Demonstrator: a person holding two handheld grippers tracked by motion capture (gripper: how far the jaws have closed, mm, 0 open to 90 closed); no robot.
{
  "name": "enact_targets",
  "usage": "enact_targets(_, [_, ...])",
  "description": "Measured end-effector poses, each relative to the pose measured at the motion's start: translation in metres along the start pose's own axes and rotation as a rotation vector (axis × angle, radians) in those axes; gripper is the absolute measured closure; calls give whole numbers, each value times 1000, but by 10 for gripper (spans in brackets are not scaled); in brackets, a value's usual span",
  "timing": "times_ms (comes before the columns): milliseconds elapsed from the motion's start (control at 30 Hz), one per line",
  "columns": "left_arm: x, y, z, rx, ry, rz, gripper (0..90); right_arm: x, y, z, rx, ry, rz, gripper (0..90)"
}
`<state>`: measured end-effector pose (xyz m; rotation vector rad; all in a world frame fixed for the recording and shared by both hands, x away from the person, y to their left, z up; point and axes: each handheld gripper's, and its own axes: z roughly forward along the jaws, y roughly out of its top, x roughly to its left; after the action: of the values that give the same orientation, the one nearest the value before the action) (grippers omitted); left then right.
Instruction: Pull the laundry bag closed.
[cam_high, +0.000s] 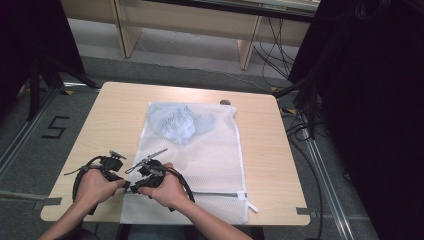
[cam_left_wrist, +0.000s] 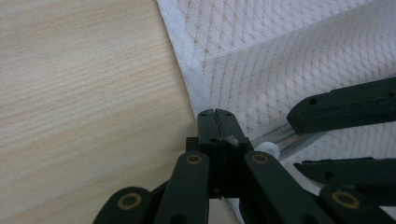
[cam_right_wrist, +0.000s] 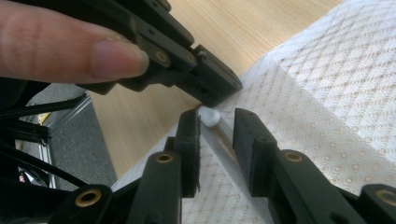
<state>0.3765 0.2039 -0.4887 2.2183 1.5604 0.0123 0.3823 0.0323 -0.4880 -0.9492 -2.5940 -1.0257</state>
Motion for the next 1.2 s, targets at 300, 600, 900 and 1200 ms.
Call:
enact_targets(300, [2, 0, -1, 13, -5, 8, 899, -3, 4, 11, 15, 23, 10, 717])
enact_targets(600, [3, 0, -1, 10, -9, 5, 898, 0, 4, 12, 23, 17, 21, 812])
enact_targets(900, [4, 0, 0, 13, -25, -4, 898, 3, 5, 13, 43, 29, 25, 818])
enact_targets(1200, [4, 0, 0, 10, -17, 5, 898, 3, 7, 16, 50, 23, 22, 823])
